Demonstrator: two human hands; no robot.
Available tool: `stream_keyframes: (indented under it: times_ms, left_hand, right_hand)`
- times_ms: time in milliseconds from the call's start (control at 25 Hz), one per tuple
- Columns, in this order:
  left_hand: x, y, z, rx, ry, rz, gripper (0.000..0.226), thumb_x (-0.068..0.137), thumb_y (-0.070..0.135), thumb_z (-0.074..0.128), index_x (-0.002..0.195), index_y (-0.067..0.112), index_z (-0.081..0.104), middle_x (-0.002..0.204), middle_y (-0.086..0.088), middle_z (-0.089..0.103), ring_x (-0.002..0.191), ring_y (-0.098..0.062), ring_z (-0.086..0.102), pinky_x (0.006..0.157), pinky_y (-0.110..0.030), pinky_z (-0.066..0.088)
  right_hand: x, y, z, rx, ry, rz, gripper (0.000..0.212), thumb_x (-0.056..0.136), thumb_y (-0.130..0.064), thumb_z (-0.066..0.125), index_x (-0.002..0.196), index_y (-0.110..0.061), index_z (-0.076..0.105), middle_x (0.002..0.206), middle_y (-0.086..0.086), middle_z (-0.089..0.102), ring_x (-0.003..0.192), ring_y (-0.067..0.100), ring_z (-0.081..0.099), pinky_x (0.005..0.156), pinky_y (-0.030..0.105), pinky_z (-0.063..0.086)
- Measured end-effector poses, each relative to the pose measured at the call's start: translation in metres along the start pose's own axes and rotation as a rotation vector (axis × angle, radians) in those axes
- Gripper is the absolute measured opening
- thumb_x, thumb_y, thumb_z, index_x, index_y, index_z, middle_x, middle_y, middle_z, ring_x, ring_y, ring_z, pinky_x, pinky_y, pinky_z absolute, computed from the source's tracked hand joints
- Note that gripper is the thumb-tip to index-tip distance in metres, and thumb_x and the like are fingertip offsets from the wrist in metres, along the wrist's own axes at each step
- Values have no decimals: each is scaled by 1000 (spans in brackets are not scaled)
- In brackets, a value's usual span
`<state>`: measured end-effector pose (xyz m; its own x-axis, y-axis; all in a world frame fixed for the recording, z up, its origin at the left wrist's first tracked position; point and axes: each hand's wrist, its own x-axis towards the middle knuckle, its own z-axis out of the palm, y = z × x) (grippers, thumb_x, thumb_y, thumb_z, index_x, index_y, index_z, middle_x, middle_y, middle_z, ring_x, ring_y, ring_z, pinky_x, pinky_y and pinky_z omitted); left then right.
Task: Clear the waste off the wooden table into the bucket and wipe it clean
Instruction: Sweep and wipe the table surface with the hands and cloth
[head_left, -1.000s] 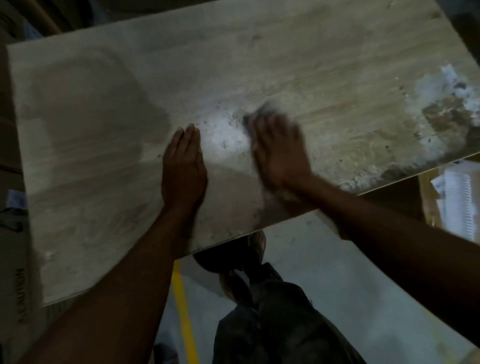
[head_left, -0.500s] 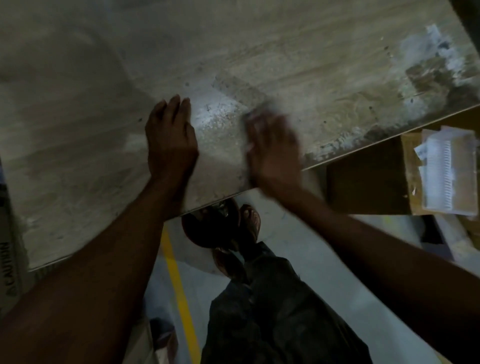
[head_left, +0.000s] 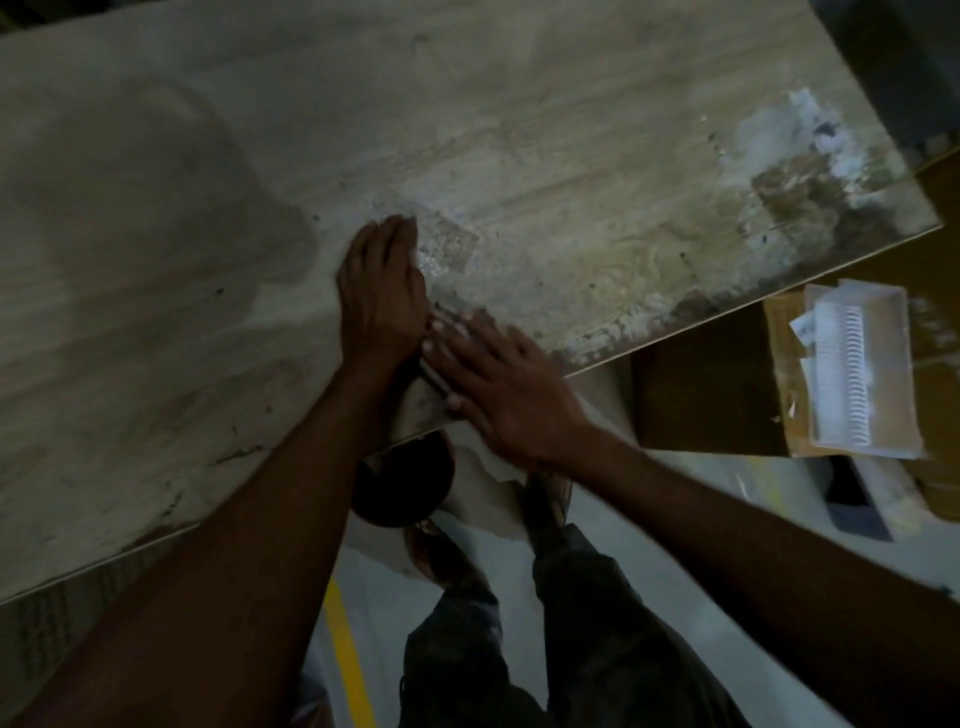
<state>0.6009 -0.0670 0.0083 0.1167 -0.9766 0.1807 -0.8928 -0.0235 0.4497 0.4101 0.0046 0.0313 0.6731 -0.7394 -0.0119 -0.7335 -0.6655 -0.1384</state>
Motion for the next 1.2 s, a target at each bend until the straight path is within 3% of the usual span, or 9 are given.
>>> stream_keyframes:
  times_ms: [200,320,400,560,720,880,960,1080,1200]
  left_hand:
    - [43,15,12,126,84,-211,32,103,31,37,129,20,51,132,-13,55,120,-35,50,103,-42,34]
    - [63,20,13,47,124,-267,32,105,37,36,116,14,56,115,-15,61,111,-34,53,96,-41,37]
    - [62,23,12,57,141,-279,31,106,35,38,110,11,58,109,-15,60,107,-34,53,94,-43,37]
    - [62,30,11,142,142,-265,29,107,30,39,106,7,57,103,-17,59,100,-37,53,87,-47,40]
    - [64,30,10,129,127,-275,34,109,32,32,102,8,55,101,-18,57,98,-38,52,87,-49,40]
    - [65,32,7,112,111,-276,28,109,29,37,97,11,54,96,-16,57,92,-37,52,82,-47,40]
    - [65,26,5,64,98,-305,21,107,27,43,96,14,54,89,-14,60,85,-38,56,74,-44,40]
    - [97,14,-1,11,120,-420,19,106,35,44,99,21,54,83,-10,63,79,-35,61,66,-39,39]
    - [147,-6,-2,132,56,-198,15,99,33,52,91,20,55,91,-9,59,88,-35,56,73,-43,40]
  right_hand:
    - [48,158,-34,59,132,923,64,105,-41,28,162,-11,24,168,20,22,155,43,20,121,60,24]
    - [44,99,-10,39,81,180,62,107,-43,34,163,-21,20,170,9,23,157,34,17,127,51,16]
    - [62,122,-15,0,17,-47,60,107,-45,32,163,-24,23,170,5,24,157,32,18,124,47,16]
    - [127,179,-38,107,152,649,62,106,-42,31,163,-18,24,170,15,20,156,40,16,126,52,16]
    - [113,137,-10,-29,22,-163,61,106,-47,30,164,-29,21,171,6,21,158,34,15,125,49,15]
    - [188,197,-37,83,184,554,61,106,-43,31,163,-23,23,170,11,23,156,37,18,126,51,15]
    - [192,180,-28,108,151,428,64,105,-43,33,163,-22,19,170,12,22,156,38,16,125,49,10]
    - [177,177,-17,-7,49,-165,63,105,-46,34,164,-27,19,170,5,23,156,34,18,124,49,14]
    - [248,210,-34,80,131,468,62,106,-42,30,164,-23,18,171,11,17,157,39,16,126,54,15]
